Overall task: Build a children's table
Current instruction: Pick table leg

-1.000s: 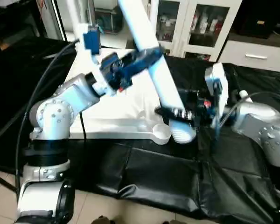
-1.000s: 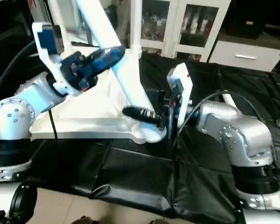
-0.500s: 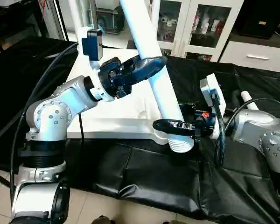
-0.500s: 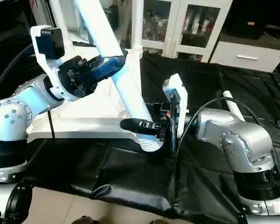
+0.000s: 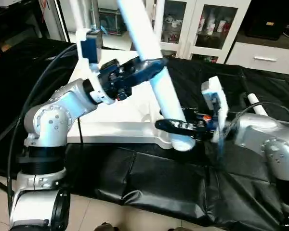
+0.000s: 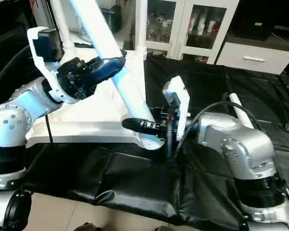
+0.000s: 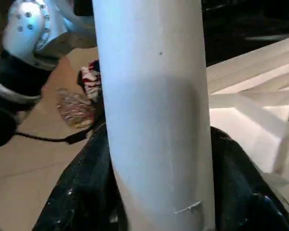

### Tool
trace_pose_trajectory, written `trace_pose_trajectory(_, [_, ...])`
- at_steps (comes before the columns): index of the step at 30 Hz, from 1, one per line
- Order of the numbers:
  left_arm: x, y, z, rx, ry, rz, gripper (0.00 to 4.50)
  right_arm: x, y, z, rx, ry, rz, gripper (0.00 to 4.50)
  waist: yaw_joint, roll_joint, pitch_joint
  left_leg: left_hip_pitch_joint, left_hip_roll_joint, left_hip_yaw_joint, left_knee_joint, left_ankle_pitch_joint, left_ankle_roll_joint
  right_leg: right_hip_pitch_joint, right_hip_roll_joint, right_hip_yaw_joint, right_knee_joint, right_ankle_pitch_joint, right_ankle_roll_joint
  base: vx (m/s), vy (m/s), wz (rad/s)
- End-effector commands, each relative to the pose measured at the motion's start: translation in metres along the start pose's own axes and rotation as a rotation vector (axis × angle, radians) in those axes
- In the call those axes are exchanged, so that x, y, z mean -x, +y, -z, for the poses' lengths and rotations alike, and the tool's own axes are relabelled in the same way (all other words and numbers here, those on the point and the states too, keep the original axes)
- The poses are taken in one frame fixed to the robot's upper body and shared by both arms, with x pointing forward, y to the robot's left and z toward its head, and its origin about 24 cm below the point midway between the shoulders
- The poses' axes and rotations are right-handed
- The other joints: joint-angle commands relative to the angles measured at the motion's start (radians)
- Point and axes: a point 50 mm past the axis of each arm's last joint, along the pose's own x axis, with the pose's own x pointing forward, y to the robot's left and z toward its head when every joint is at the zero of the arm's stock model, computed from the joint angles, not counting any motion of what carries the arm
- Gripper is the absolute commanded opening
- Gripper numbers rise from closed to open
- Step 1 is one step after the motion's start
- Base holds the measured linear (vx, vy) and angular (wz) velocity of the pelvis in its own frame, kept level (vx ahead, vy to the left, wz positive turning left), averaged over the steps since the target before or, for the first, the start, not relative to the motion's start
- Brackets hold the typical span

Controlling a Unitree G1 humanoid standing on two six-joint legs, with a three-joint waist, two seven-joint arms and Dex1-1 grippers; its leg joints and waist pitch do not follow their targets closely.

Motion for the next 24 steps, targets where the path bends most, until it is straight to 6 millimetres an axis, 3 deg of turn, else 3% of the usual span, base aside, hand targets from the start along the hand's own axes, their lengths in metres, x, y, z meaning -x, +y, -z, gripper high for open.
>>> trace_pose_trajectory(1, [-0.007, 0.006, 0.008, 0.019, 0.039, -0.065, 1.77, 0.002, -0.014, -0.004, 0.046, -0.017, 0.157, 2.13, 0.004, 0.003, -0.070, 0.021, 0.020, -0.002, -0.077, -0.240, -0.046, 0.043, -0.021, 0.012, -0.059, -0.255, -0.187, 0.000, 0.000, 0.00])
trace_pose_trajectory(2, [-0.007, 0.013, 0.009, 0.029, 0.030, -0.133, 2.33, 0.000, -0.016, -0.004, 0.055, -0.028, 0.180, 2.12, 0.003, 0.004, -0.069, 0.020, 0.019, -0.003, -0.078, -0.246, -0.050, 0.042, -0.021, 0.013, -0.061, -0.263, -0.183, 0.000, 0.000, 0.00])
trace_pose_trajectory(3, [-0.007, 0.017, 0.009, 0.037, 0.014, -0.175, 2.47, -0.002, -0.016, -0.004, 0.059, -0.033, 0.187, 2.06, 0.004, 0.003, -0.070, 0.021, 0.019, -0.003, -0.078, -0.247, -0.049, 0.044, -0.021, 0.012, -0.061, -0.268, -0.183, 0.000, 0.000, 0.00])
trace_pose_trajectory(6, [-0.009, 0.026, 0.010, 0.058, -0.028, -0.281, 2.50, -0.008, -0.016, -0.003, 0.099, -0.043, 0.234, 1.99, 0.004, 0.003, -0.071, 0.018, 0.020, -0.005, -0.079, -0.228, -0.053, 0.046, -0.022, 0.012, -0.058, -0.239, -0.180, 0.000, 0.000, 0.00])
trace_pose_trajectory(13, [-0.021, 0.034, 0.022, 0.024, -0.059, -0.450, 3.19, -0.027, -0.017, 0.002, 0.281, -0.003, 0.383, 1.89, 0.000, 0.001, -0.072, 0.013, 0.019, -0.003, -0.076, -0.198, -0.041, 0.051, -0.021, 0.012, -0.060, -0.198, -0.175, 0.000, 0.000, 0.00])
trace_pose_trajectory(19, [-0.029, 0.038, 0.028, 0.052, -0.097, -0.536, 3.27, -0.038, -0.024, 0.004, 0.469, 0.064, 0.542, 1.89, -0.004, 0.001, -0.070, 0.015, 0.017, -0.005, -0.078, -0.246, -0.054, 0.045, -0.019, 0.012, -0.066, -0.267, -0.148, 0.000, 0.000, 0.00])
trace_pose_trajectory(24, [-0.028, 0.053, 0.033, 0.104, -0.129, -0.744, 3.27, -0.048, -0.029, 0.000, 0.595, 0.047, 0.678, 1.88, -0.008, 0.000, -0.072, 0.014, 0.014, -0.006, -0.076, -0.238, -0.052, 0.047, -0.015, 0.012, -0.065, -0.222, -0.145, 0.000, 0.000, 0.00])
